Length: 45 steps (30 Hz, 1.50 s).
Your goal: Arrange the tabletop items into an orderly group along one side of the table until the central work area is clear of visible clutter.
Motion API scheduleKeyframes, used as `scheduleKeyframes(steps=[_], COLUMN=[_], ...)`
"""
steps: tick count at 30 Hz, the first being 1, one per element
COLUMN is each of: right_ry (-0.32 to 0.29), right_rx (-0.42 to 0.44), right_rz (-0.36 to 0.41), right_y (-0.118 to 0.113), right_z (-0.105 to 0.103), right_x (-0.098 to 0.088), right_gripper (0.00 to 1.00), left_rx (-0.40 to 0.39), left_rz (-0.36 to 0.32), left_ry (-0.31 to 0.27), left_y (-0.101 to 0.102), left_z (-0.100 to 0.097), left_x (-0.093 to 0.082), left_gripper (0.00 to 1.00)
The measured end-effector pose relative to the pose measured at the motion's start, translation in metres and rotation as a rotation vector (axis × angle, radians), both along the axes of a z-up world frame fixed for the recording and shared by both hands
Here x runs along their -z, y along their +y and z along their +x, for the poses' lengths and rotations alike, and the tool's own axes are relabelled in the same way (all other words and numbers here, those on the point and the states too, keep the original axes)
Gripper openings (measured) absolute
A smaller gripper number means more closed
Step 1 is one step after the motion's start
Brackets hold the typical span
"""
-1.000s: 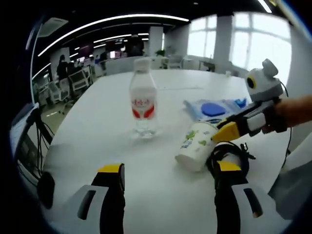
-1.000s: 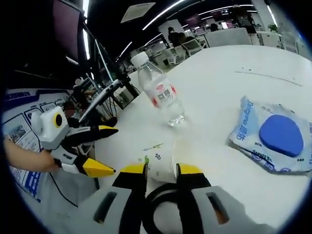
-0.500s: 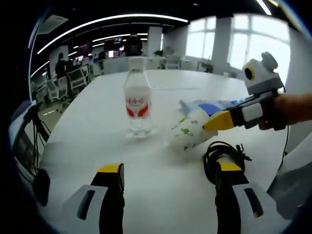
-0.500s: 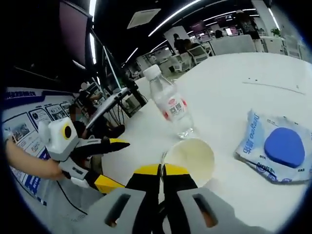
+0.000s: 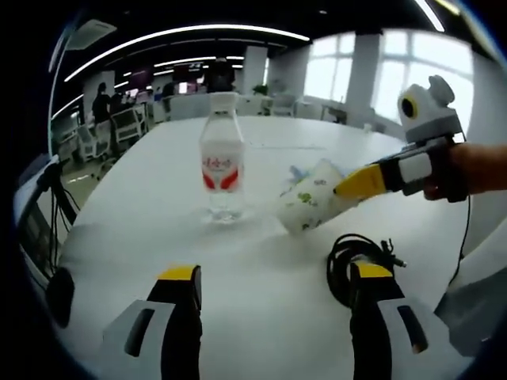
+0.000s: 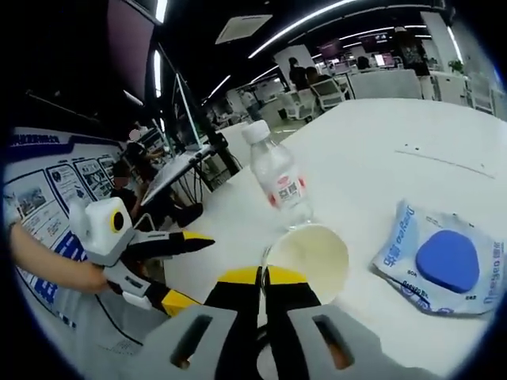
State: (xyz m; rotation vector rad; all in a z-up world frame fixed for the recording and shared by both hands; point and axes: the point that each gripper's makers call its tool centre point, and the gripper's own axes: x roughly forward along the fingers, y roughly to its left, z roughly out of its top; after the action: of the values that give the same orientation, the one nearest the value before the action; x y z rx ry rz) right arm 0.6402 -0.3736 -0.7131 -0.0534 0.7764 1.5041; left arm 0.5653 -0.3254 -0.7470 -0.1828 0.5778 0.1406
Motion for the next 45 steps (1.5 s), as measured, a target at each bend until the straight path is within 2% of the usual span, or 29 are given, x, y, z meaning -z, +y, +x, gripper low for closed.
scheduleKeyframes(steps=[7, 12, 18, 22, 34, 38, 42, 45], right_ry=[-0.028, -0.061, -0.073, -0.106, -0.134, -0.124, -0.138, -0.114], right_rx=[-0.002, -0.036, -0.05, -0.066, -0.049, -0.044, -0.047, -0.037], right_rz=[-0.028, -0.048, -0.063, -0.09, -0.122, -0.132, -0.159, -0.197], right_y=[0.0, 0.003, 0.007, 0.011, 0.025, 0.027, 0.027, 0.026], right_z=[0.009, 0.007, 0.01, 0.02, 0.059, 0.068, 0.078, 0.083], right_x=[-0.003, -0.003, -0.003, -0.002, -0.015, -0.017, -0.017, -0.014], right_gripper=[0.0, 0.0, 0.0, 0.0, 0.0, 0.0, 0.0, 0.0], left_rx=[0.018, 0.016, 0.024, 0.012, 0.001, -0.011, -0.004, -0.002], left_rz=[-0.002, -0.007, 0.006, 0.005, 0.011, 0.003, 0.005, -0.007], left_ry=[0.009, 0.013, 0.007, 0.009, 0.015, 0.001, -0.011, -0.031], left_y=[-0.006, -0.008, -0.007, -0.004, 0.002, 0.005, 0.006, 0.006], left_z=[-0.001, -0.003, -0.005, -0.008, -0.021, -0.019, -0.016, -0.012], left_x=[0.005, 0.008, 0.008, 0.008, 0.015, 0.012, 0.008, 0.006], left_gripper=[0.73, 0.72, 0.72, 0.72, 0.74, 0.75, 0.76, 0.78])
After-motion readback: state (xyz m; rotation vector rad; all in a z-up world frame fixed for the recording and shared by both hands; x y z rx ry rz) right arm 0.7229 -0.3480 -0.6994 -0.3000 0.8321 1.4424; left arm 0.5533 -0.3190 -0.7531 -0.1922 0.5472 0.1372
